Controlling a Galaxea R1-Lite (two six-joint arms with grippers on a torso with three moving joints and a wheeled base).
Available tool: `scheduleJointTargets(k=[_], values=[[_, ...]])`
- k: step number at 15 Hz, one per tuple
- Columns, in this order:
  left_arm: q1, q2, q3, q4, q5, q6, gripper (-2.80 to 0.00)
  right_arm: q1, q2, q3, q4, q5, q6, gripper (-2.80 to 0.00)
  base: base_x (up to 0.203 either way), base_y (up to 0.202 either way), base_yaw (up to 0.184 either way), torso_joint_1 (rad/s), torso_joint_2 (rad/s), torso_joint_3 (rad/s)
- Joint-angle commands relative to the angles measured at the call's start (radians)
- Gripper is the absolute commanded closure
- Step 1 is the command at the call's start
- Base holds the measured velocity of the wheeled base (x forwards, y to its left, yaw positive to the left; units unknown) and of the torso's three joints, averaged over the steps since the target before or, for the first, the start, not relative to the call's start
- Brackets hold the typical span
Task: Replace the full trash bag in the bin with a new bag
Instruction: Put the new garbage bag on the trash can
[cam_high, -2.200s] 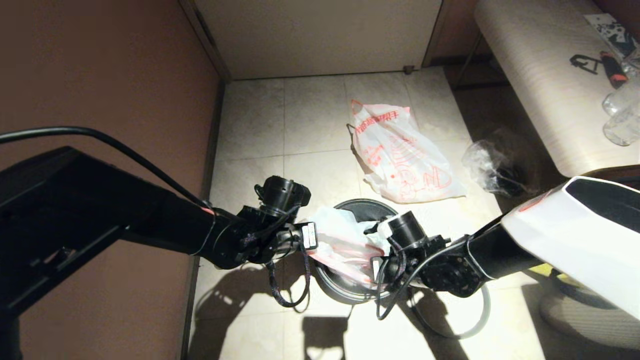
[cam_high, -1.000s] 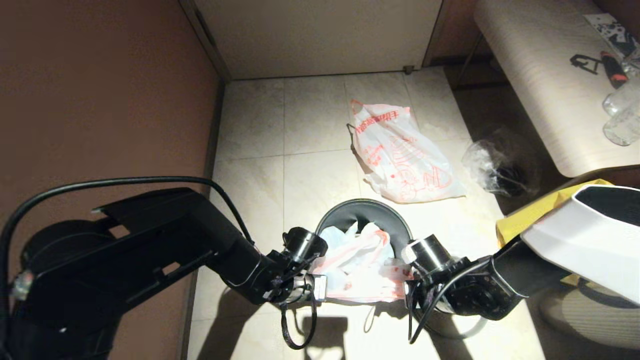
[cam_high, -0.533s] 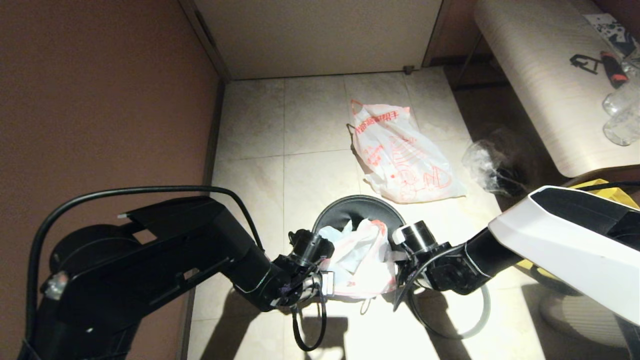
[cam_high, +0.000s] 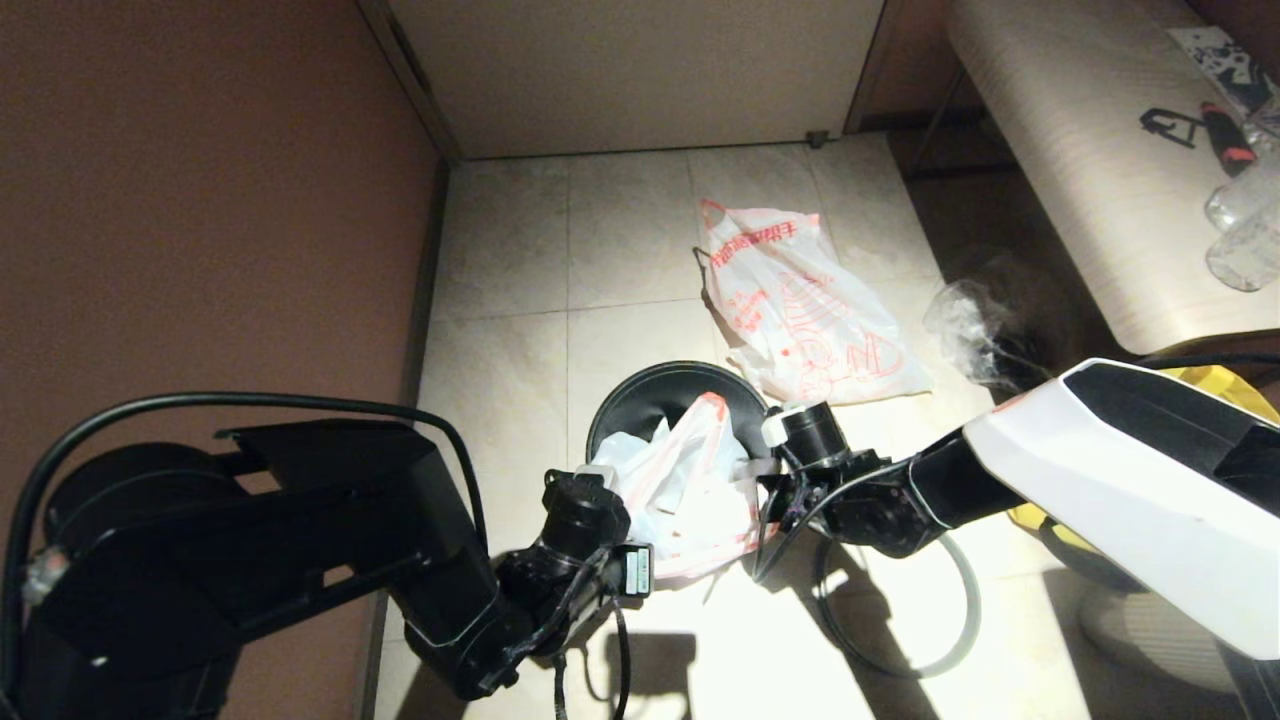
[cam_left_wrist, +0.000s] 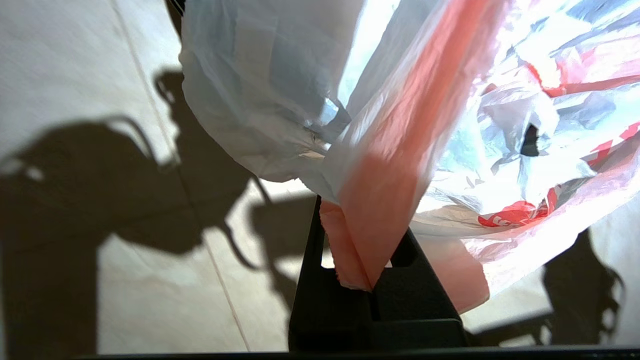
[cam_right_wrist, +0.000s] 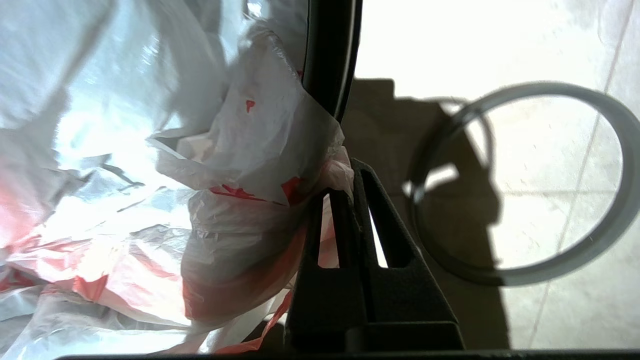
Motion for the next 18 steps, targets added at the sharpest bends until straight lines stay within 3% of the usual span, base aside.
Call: scheduleJointTargets(k=[1,7,14,18], values=[[0.015,0.007,0.063,-0.091,0.068,0.018,0.0,0.007,-0.021,0.005,-0.006,-0.002,-0.004,0.0,0.0,0.0,0.0,0.0,0.0,0.0],[0.041,0.119,0.004,-0.156,0.162,0.042,0.0,0.025,-0.179,0.221,-0.002,-0.01,-0.009,0.0,0.0,0.0,0.0,0.0,0.0,0.0],[0.037,0.114,0.033,-0.226,0.163,0.046,0.0,0.075,-0.208,0.294,-0.007,-0.011,-0.008,0.0,0.0,0.0,0.0,0.0,0.0,0.0],[0.027,0.088,0.078,-0.226,0.108,0.043,0.0,0.1,-0.208,0.321,-0.003,-0.011,0.0,0.0,0.0,0.0,0.0,0.0,0.0,0.0]])
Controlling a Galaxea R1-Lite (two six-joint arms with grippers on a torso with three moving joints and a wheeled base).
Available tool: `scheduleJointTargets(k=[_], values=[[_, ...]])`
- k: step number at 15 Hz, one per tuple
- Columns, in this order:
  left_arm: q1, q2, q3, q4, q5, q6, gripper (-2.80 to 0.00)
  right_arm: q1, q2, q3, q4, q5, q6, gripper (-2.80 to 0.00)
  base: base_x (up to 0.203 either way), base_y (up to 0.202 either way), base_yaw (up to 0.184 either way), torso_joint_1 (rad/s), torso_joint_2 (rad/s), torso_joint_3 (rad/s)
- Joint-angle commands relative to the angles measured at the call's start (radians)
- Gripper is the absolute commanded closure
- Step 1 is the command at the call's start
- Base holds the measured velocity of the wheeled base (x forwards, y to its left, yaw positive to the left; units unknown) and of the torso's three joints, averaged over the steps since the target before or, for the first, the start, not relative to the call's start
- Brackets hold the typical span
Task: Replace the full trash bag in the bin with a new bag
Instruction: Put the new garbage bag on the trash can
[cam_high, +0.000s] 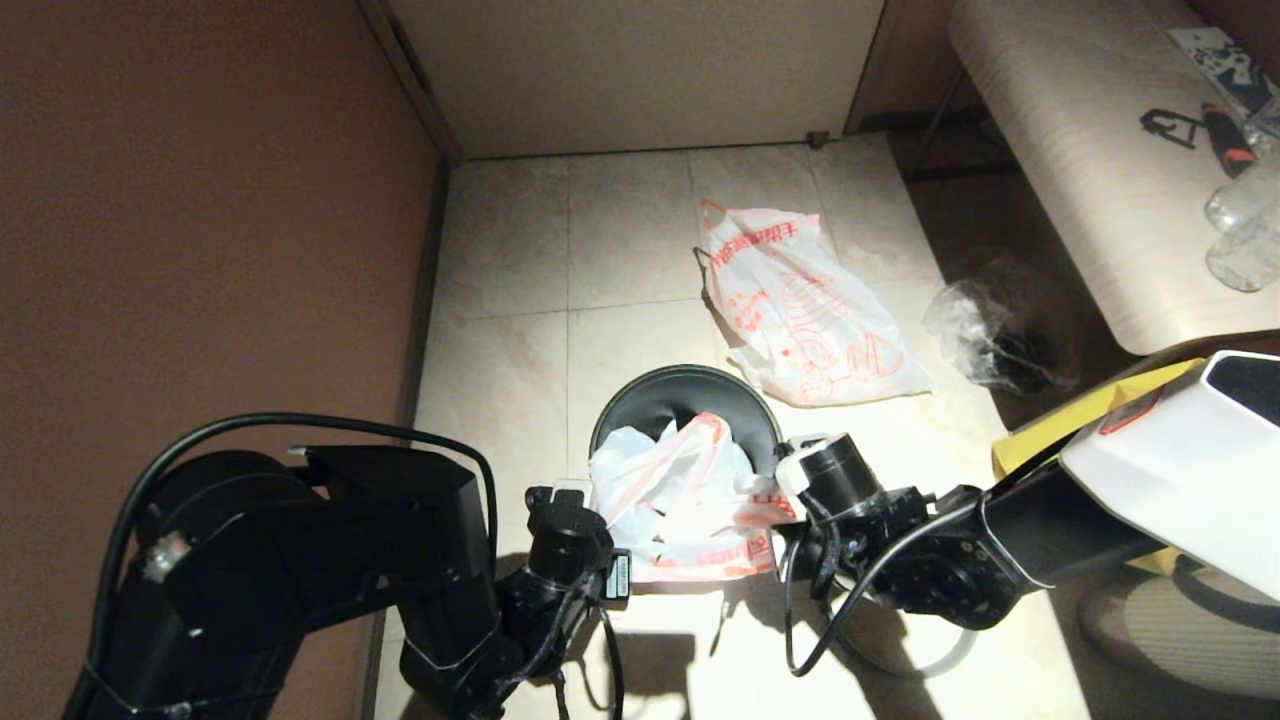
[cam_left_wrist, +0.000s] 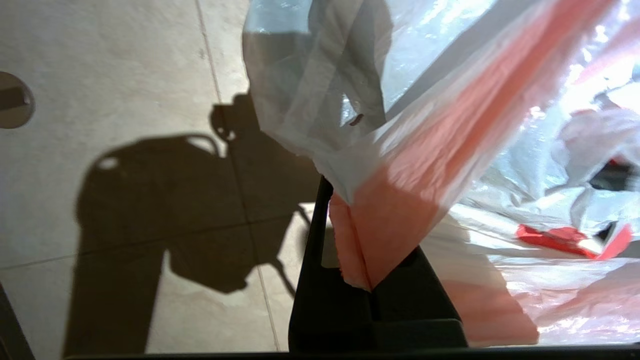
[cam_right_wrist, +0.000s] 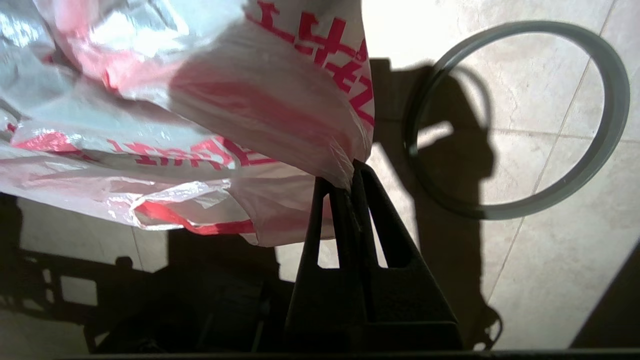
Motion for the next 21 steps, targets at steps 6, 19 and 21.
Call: scheduleJointTargets(k=[6,19,21], values=[[0.005,0.03,-0.005,0.005,-0.059,0.028,0.0,0.001,0.074,0.022,-0.052,-0.014,0.035,0.0,0.0,0.0,0.0,0.0,0.0,0.0],[0.001,-0.162,0.138,0.005,-0.061,0.024,-2.8,-0.012,0.129,-0.034,-0.122,-0.04,-0.002,0.0,0.0,0.0,0.0,0.0,0.0,0.0],[0.011,-0.238,0.215,0.004,-0.061,0.022,-2.8,-0.012,0.132,-0.034,-0.124,-0.04,-0.001,0.0,0.0,0.0,0.0,0.0,0.0,0.0]])
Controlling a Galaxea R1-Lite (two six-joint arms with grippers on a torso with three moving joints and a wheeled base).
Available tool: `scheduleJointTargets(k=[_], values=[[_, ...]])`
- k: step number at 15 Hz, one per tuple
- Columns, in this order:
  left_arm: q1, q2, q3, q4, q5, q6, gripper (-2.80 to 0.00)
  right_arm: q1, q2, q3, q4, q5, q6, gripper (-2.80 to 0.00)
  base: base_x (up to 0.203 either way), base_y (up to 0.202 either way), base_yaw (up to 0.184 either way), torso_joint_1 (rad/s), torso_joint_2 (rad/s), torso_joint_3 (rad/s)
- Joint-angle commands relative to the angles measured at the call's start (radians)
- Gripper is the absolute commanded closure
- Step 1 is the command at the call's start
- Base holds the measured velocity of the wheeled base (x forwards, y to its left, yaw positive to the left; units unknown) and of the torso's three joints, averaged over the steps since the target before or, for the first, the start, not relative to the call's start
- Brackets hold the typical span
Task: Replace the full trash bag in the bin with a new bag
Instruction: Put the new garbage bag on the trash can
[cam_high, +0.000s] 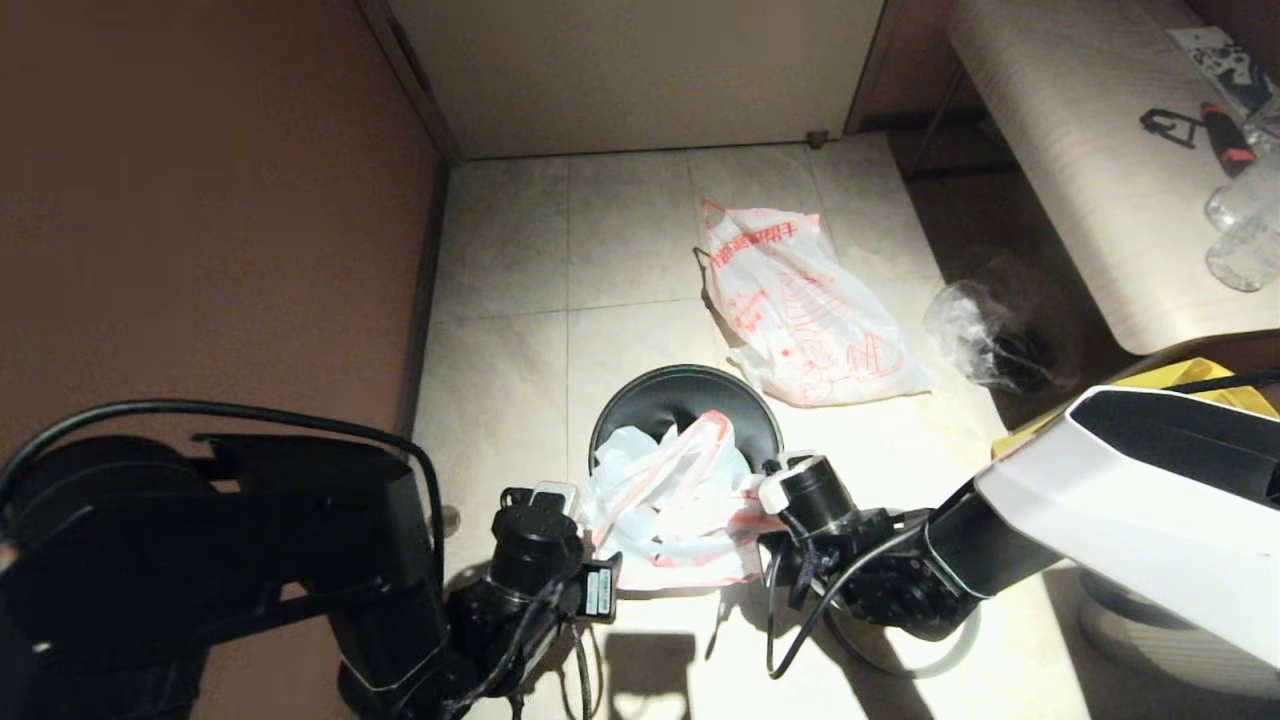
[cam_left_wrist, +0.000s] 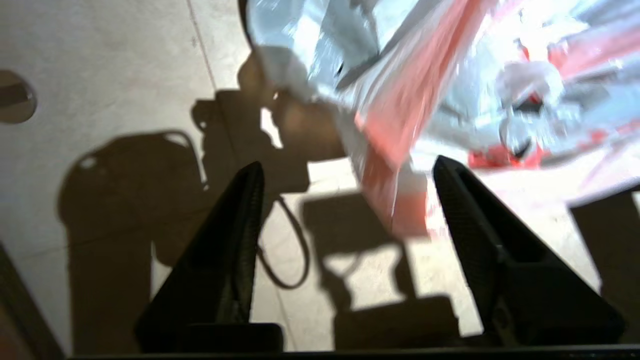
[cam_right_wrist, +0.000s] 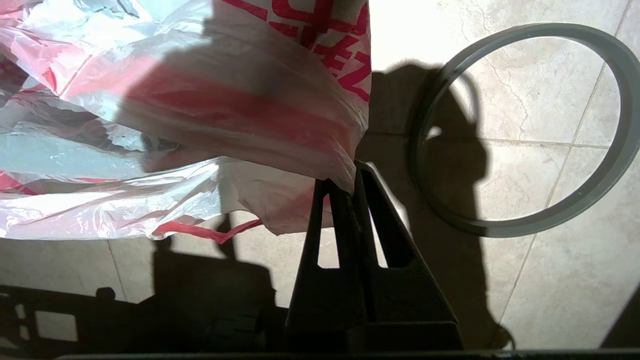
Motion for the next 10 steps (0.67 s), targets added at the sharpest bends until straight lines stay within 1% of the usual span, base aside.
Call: scheduleJointTargets(k=[1,2,3,4,5,6,7,8,10], values=[[0.006,-0.135,0.08,-0.005,0.002,-0.013,-2.8,0.0,0.004,-0.001,-0.003,-0.003,0.001,0.0,0.0,0.0,0.0,0.0,0.0,0.0],[-0.008,-0.179,0.101,0.004,0.002,-0.031,-2.8,0.0,0.007,-0.001,-0.003,-0.003,0.001,0.0,0.0,0.0,0.0,0.0,0.0,0.0],[-0.04,-0.207,0.105,0.039,0.003,-0.057,-2.8,-0.002,0.012,-0.006,-0.003,-0.003,0.002,0.0,0.0,0.0,0.0,0.0,0.0,0.0],[-0.085,-0.228,0.082,0.128,0.005,-0.11,-2.8,-0.002,0.016,-0.009,-0.003,-0.005,0.003,0.0,0.0,0.0,0.0,0.0,0.0,0.0],[-0.11,-0.238,0.037,0.227,0.009,-0.171,-2.8,-0.002,0.02,-0.009,-0.003,-0.009,0.001,0.0,0.0,0.0,0.0,0.0,0.0,0.0],[-0.13,-0.248,-0.025,0.351,0.012,-0.238,-2.8,-0.002,0.022,-0.012,-0.003,-0.011,0.001,0.0,0.0,0.0,0.0,0.0,0.0,0.0],[-0.145,-0.256,-0.082,0.451,0.013,-0.292,-2.8,-0.003,0.027,-0.017,-0.003,-0.011,0.001,0.0,0.0,0.0,0.0,0.0,0.0,0.0],[-0.156,-0.259,-0.141,0.541,0.014,-0.34,-2.8,-0.008,0.029,-0.022,-0.003,-0.011,0.001,0.0,0.0,0.0,0.0,0.0,0.0,0.0],[-0.159,-0.242,-0.255,0.666,0.014,-0.406,-2.8,-0.015,0.042,-0.028,-0.003,-0.011,0.003,0.0,0.0,0.0,0.0,0.0,0.0,0.0]])
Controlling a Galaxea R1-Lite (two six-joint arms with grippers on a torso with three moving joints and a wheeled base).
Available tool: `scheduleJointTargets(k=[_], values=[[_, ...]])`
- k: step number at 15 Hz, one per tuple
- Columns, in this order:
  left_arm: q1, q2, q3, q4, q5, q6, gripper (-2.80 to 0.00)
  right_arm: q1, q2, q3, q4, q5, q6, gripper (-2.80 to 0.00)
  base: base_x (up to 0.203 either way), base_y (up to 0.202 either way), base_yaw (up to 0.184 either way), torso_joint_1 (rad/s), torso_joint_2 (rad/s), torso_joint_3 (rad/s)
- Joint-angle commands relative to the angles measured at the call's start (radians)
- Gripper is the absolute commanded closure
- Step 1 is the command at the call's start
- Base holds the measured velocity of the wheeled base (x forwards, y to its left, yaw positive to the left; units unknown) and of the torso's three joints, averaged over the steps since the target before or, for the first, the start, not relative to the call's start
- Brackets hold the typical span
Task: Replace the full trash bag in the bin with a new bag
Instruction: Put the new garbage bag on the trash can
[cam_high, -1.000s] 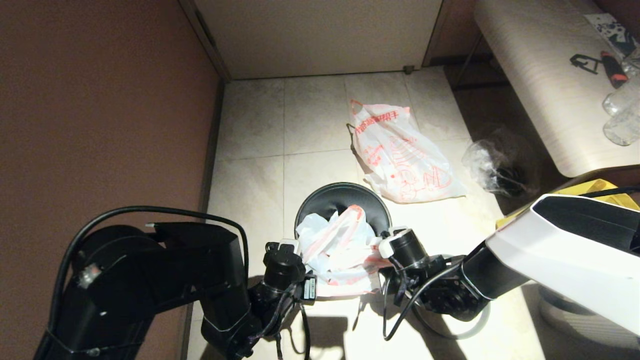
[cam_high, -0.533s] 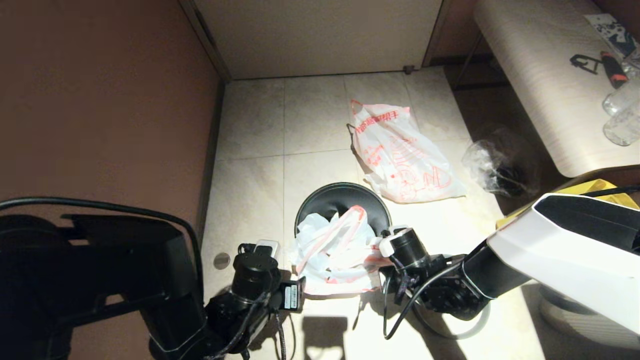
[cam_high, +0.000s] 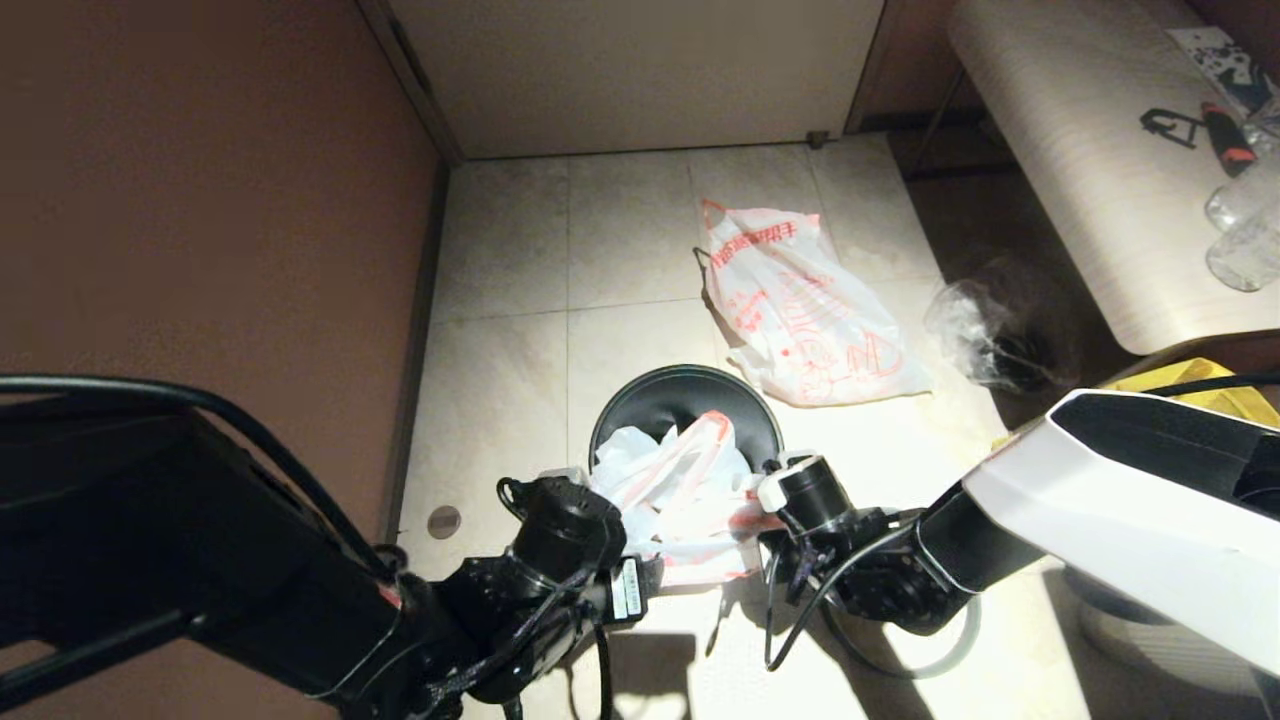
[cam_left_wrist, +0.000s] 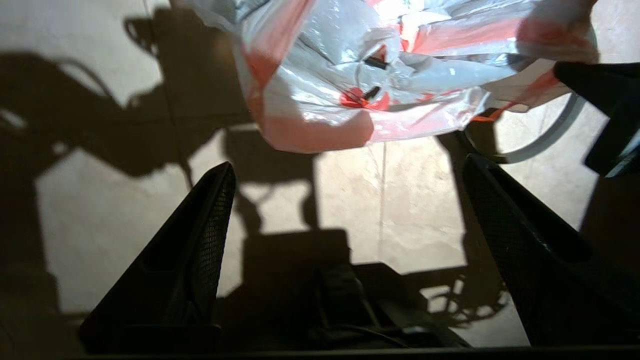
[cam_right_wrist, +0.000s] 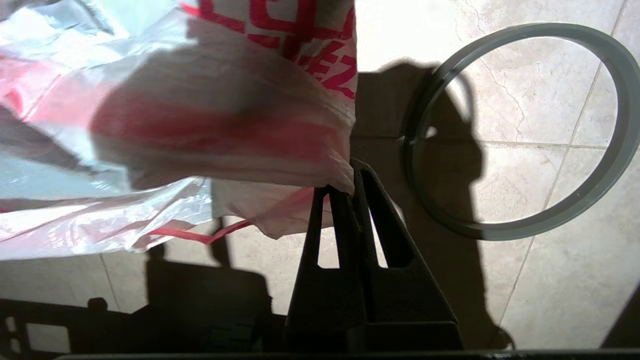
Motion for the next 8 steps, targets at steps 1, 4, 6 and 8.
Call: scheduleJointTargets(k=[1,4,6,8], values=[[-0.001,0.027,-0.154,0.155,0.003,-0.063,-2.8,-0.005,0.012,-0.005,-0.002,-0.002,0.004,0.0,0.0,0.0,0.0,0.0,0.0,0.0],[0.031,0.143,-0.33,0.298,0.003,-0.121,-2.8,-0.008,0.027,-0.017,-0.002,-0.002,0.004,0.0,0.0,0.0,0.0,0.0,0.0,0.0],[0.036,0.18,-0.39,0.402,0.001,-0.167,-2.8,-0.009,0.032,-0.021,-0.002,-0.002,0.004,0.0,0.0,0.0,0.0,0.0,0.0,0.0],[0.039,0.192,-0.405,0.408,-0.006,-0.175,-2.8,-0.009,0.042,-0.029,-0.002,-0.002,0.004,0.0,0.0,0.0,0.0,0.0,0.0,0.0]])
